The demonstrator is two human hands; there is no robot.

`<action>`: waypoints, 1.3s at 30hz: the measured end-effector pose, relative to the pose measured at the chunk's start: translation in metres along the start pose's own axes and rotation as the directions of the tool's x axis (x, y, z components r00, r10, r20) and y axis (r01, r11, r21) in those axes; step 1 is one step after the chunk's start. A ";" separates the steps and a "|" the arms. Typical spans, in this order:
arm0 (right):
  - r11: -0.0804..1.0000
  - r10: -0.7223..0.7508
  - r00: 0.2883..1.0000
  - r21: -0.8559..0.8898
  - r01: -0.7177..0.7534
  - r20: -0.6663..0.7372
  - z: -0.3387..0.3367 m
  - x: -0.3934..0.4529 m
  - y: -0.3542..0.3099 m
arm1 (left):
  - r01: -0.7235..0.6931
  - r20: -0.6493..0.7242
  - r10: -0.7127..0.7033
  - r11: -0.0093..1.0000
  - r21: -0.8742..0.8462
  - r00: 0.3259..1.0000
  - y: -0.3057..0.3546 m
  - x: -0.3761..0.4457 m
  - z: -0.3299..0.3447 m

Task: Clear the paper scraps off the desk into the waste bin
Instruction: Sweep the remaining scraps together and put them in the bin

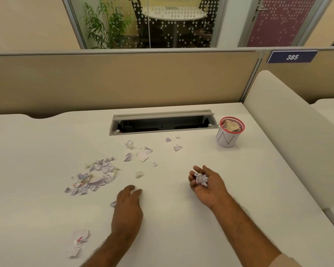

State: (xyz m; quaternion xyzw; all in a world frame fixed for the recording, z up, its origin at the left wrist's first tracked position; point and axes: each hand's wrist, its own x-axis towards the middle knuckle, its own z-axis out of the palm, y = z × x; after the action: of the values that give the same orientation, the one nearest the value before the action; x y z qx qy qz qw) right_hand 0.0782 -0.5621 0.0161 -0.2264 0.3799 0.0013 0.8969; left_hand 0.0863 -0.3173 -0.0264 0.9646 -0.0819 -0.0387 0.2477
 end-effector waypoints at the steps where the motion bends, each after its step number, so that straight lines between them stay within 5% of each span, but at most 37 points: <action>1: 1.000 -0.010 1.000 -0.005 0.010 -0.003 -0.001 0.001 -0.006 | -0.027 -0.023 0.027 1.000 -0.006 0.999 -0.003 -0.002 0.001; 12: 0.968 -0.251 0.966 0.002 0.251 -0.057 0.026 0.012 -0.102 | -0.070 -0.146 0.054 0.992 -0.103 0.988 -0.014 0.017 -0.011; 22: 0.808 -0.570 0.799 0.048 0.587 -0.192 0.063 0.043 -0.196 | -0.159 -0.175 0.104 0.926 -0.342 0.979 0.046 0.031 -0.025; 27: 0.699 -0.713 0.668 -0.283 0.656 -0.212 0.070 0.067 -0.211 | -0.152 -0.172 0.085 0.892 -0.425 0.981 0.064 0.031 -0.032; 32: 0.363 -0.892 0.452 -0.630 0.686 -0.022 0.066 0.084 -0.208 | -0.094 -0.103 0.053 0.882 -0.461 0.993 0.072 0.038 -0.033; 35: 0.275 -0.915 0.401 -0.671 0.688 0.036 0.065 0.079 -0.208 | -0.042 -0.055 0.016 0.856 -0.514 0.998 0.081 0.039 -0.030; 39: 0.304 -0.916 0.401 -0.609 0.733 0.025 0.066 0.056 -0.198 | 0.047 0.021 -0.044 0.778 -0.627 0.999 0.092 0.039 -0.028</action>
State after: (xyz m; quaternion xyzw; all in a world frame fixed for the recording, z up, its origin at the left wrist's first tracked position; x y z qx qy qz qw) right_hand 0.1981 -0.7226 0.0984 -0.6243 0.3309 -0.3997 0.5840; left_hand 0.1150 -0.3910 0.0412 0.8290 -0.0414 -0.0721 0.5530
